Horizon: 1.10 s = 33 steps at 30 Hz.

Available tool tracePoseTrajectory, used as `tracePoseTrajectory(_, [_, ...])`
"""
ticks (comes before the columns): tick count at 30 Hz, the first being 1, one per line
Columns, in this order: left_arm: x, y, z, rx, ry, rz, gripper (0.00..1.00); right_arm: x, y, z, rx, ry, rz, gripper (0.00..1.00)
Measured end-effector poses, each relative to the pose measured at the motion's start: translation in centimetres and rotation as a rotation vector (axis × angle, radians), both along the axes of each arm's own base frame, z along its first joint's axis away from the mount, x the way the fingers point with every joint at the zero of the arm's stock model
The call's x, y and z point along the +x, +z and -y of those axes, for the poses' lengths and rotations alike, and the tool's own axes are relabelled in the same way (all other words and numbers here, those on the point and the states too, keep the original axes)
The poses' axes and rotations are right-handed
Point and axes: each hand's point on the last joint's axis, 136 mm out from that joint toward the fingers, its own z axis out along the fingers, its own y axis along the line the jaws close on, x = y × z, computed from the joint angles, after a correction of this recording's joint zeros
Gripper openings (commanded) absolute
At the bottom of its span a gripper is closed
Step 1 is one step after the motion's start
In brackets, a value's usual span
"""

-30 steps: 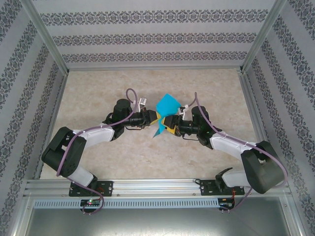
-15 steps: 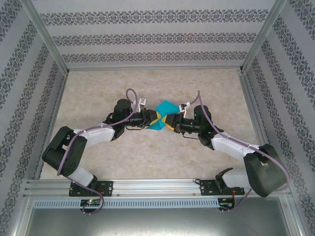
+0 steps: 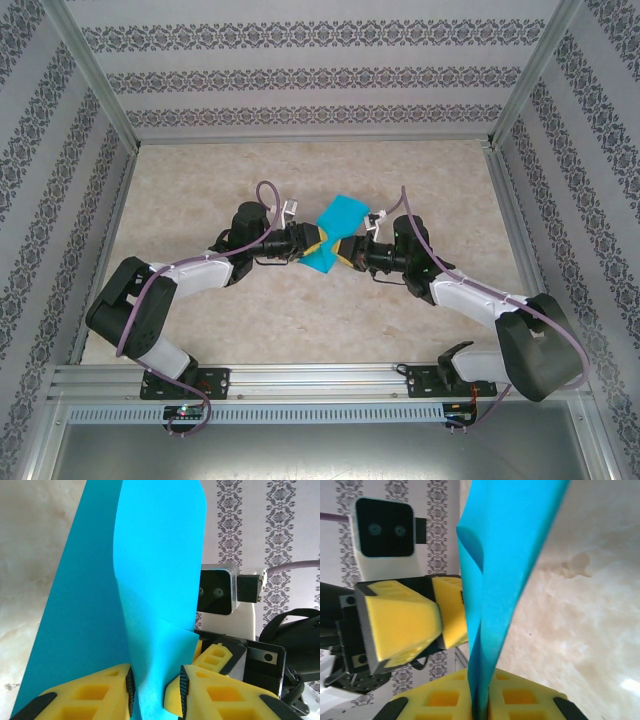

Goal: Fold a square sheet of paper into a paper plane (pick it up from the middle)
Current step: Turn over the paper at the center of the table.

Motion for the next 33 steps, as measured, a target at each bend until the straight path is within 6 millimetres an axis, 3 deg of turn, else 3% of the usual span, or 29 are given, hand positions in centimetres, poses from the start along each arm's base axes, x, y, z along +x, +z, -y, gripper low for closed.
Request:
tracePoseTrajectory(7, [-0.2, -0.6, -0.8, 0.062, -0.004, -0.009, 0.61, -0.7, -2.5, 1.7, -0.189, -0.002, -0.047, 0.02])
tracePoseTrajectory(14, [0.2, 2.0, -3.8, 0.132, 0.024, 0.067, 0.80, -0.6, -3.1, 5.2, -0.527, -0.018, -0.049, 0.00])
tracePoseTrajectory(21, [0.1, 1.1, -5.4, 0.182, 0.030, 0.037, 0.86, -1.2, -2.6, 8.3, -0.955, 0.019, -0.053, 0.00])
tracePoseTrajectory(26, [-0.4, 0.2, -6.0, 0.205, 0.022, 0.002, 0.89, -1.7, -4.2, 9.7, -1.268, 0.099, -0.113, 0.00])
tracePoseTrajectory(30, [-1.3, 0.0, -6.7, 0.224, 0.021, -0.013, 0.89, -2.0, -6.0, 9.5, -1.431, 0.186, -0.154, 0.02])
tracePoseTrajectory(33, [-1.8, 0.1, -7.8, 0.247, 0.051, -0.014, 0.90, -1.9, -7.2, 7.9, -1.479, 0.253, -0.160, 0.06])
